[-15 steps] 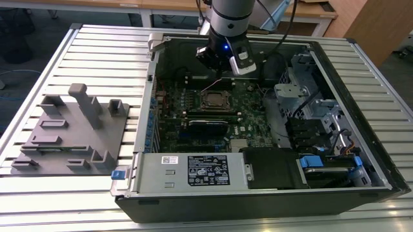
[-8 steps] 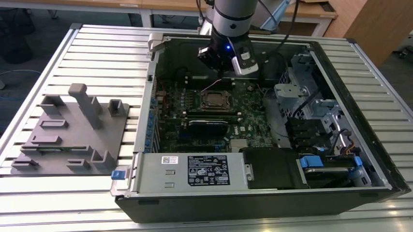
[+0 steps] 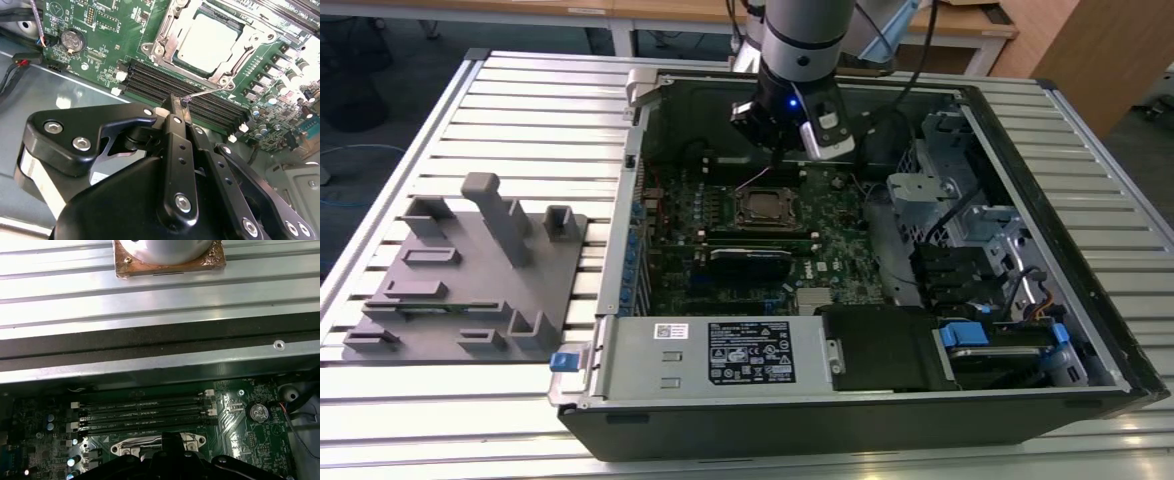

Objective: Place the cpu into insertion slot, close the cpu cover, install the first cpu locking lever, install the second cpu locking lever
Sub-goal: 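Install the first cpu locking lever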

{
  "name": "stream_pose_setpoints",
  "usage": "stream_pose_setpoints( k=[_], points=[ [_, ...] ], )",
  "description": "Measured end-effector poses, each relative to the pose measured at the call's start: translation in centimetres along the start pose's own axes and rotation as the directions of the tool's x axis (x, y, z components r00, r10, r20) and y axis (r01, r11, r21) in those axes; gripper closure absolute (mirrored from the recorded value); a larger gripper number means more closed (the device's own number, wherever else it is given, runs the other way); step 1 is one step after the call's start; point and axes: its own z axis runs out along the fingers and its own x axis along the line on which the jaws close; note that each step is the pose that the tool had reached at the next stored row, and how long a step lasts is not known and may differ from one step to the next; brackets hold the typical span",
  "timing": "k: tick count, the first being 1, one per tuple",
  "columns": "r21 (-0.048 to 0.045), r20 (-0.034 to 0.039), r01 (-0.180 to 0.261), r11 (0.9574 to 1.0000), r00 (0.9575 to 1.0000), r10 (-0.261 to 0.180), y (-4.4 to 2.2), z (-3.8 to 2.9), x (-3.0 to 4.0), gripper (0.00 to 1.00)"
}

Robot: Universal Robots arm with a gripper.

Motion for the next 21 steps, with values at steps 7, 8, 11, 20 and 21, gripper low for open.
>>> stream_pose_setpoints(
  k=[7,8,11,20,21],
  points=[
    [0.0001,-0.0002,0.001,1.0,1.0,-0.001,-0.02,0.05,0.0,0.9],
    [0.0001,-0.0005,0.002,1.0,1.0,-0.002,-0.02,0.07,0.0,0.9],
    [0.0002,-0.0013,0.005,1.0,1.0,-0.005,-0.02,0.07,0.0,0.9],
    [0.0001,-0.004,0.016,0.9999,0.9999,-0.016,-0.02,0.08,0.0,0.9],
    [0.0001,-0.0045,0.019,0.9998,0.9998,-0.019,-0.02,0.08,0.0,0.9]
  ],
)
